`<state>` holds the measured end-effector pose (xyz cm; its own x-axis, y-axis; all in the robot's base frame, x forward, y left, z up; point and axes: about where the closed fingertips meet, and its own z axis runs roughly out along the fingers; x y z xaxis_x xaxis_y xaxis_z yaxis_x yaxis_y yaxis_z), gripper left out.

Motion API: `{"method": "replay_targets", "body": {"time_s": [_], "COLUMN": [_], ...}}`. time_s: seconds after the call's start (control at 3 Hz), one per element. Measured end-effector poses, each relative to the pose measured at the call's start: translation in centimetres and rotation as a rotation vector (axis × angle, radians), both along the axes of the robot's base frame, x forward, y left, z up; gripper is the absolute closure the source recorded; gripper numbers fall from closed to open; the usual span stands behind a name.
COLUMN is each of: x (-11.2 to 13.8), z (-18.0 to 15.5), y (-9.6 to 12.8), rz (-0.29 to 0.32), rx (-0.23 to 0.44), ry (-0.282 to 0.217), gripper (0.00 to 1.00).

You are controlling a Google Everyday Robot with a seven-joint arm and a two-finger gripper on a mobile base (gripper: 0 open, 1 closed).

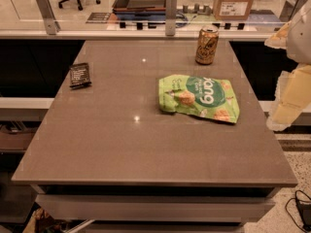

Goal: Move orange can near rxbar chocolate

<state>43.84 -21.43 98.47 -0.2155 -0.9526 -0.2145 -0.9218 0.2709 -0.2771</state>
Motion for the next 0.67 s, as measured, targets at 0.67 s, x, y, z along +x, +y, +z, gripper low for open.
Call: {"method": "replay_targets", "body": {"time_s": [0.67], "x": [0.37], "z": [-0.05], "y": [-0.57], "rz": [-0.03], "rx": [0.044], "ry": [-0.026], "gripper": [0.0]}}
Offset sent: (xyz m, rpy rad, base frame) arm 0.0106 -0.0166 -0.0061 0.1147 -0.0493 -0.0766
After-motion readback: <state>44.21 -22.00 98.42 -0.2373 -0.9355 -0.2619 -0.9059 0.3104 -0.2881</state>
